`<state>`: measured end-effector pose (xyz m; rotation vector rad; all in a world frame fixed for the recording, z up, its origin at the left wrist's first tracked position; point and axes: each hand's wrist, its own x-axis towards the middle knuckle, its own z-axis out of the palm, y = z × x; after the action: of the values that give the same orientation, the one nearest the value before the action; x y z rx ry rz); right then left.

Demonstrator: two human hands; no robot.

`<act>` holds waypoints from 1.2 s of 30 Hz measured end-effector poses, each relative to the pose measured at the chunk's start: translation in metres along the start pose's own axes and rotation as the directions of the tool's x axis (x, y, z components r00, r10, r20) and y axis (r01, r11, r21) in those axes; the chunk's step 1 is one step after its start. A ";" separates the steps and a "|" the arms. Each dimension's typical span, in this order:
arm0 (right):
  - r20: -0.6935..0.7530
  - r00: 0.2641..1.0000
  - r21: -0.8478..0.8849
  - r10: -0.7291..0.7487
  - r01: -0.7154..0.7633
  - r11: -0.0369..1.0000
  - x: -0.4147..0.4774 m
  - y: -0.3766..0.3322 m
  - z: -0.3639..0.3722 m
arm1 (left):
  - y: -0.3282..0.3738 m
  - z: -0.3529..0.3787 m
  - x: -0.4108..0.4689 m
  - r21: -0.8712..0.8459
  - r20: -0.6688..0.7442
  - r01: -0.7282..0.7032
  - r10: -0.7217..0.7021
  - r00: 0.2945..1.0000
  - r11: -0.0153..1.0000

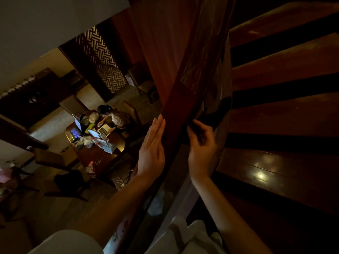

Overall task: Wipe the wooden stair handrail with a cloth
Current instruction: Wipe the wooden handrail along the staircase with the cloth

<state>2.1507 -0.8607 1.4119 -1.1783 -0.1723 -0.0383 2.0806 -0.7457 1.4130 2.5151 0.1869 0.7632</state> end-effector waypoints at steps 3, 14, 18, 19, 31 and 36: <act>0.122 0.972 -0.133 -0.203 0.219 0.967 -0.020 0.002 0.011 | -0.001 0.001 0.000 -0.021 -0.003 0.002 -0.003 1.000 1.000; -0.314 0.948 -0.056 0.048 -0.069 0.996 0.024 0.020 0.037 | -0.005 0.001 0.000 -0.012 -0.009 0.000 0.000 1.000 1.000; -0.277 0.958 -0.192 -0.073 0.020 0.981 0.011 0.020 0.035 | -0.008 0.002 -0.002 -0.004 -0.010 -0.016 0.016 1.000 1.000; -0.285 0.954 -0.213 -0.090 0.028 0.977 0.025 0.015 0.037 | -0.009 0.002 -0.002 -0.006 -0.008 -0.013 0.013 1.000 1.000; -0.215 0.960 -0.345 -0.180 0.098 0.934 0.018 0.005 0.033 | -0.007 0.001 -0.002 0.010 -0.020 -0.017 0.017 1.000 1.000; -0.267 0.911 -0.332 -0.314 0.219 0.918 0.063 -0.024 0.044 | -0.001 -0.001 -0.001 0.039 -0.032 -0.014 0.015 0.999 0.999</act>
<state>2.2049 -0.8261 1.4600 -1.4223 -0.0449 -0.5112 2.0795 -0.7448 1.4124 2.5445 0.1964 0.8134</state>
